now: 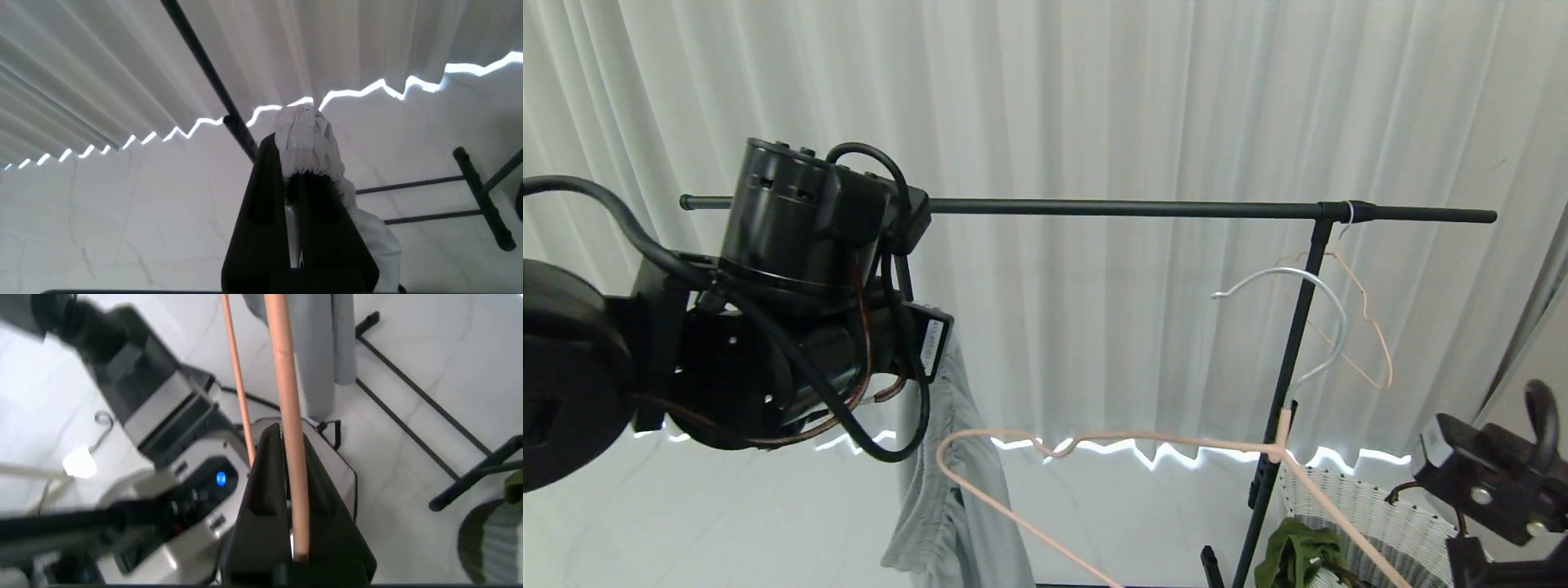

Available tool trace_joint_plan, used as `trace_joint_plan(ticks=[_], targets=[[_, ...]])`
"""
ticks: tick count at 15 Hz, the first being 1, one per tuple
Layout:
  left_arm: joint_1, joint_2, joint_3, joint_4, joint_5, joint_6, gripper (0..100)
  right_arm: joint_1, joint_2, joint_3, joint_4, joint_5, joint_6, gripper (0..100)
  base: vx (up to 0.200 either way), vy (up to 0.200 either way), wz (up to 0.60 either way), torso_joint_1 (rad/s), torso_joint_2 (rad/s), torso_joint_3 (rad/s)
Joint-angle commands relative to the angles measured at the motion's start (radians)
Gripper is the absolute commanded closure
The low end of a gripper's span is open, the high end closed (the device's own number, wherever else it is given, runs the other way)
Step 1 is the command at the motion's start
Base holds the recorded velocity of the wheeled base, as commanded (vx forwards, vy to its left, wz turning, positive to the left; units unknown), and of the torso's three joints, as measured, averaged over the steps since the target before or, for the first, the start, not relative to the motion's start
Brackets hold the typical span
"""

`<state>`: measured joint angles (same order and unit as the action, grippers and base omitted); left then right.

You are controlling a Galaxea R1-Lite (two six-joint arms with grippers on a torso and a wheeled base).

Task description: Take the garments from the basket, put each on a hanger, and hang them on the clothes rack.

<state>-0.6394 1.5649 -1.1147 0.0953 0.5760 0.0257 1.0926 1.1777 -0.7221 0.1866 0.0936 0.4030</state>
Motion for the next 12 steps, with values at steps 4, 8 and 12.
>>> trace_joint_plan(ticks=[4, 8, 12], targets=[[-0.005, 0.11, -0.103, 0.0, 0.096, -0.05, 100, 0.001, 0.163, -0.016, -0.108, -0.1, 0.073, 100, 0.0, 0.0, 0.0, 0.0, 0.0, 0.0], [-0.002, 0.116, -0.102, 0.0, 0.099, -0.073, 100, 0.01, 0.172, -0.036, -0.11, -0.092, 0.066, 100, 0.0, 0.0, 0.0, 0.0, 0.0, 0.0], [-0.002, 0.116, -0.102, 0.0, 0.099, -0.07, 100, 0.052, 0.175, -0.037, -0.107, -0.092, 0.065, 100, 0.0, 0.0, 0.0, 0.0, 0.0, 0.0]])
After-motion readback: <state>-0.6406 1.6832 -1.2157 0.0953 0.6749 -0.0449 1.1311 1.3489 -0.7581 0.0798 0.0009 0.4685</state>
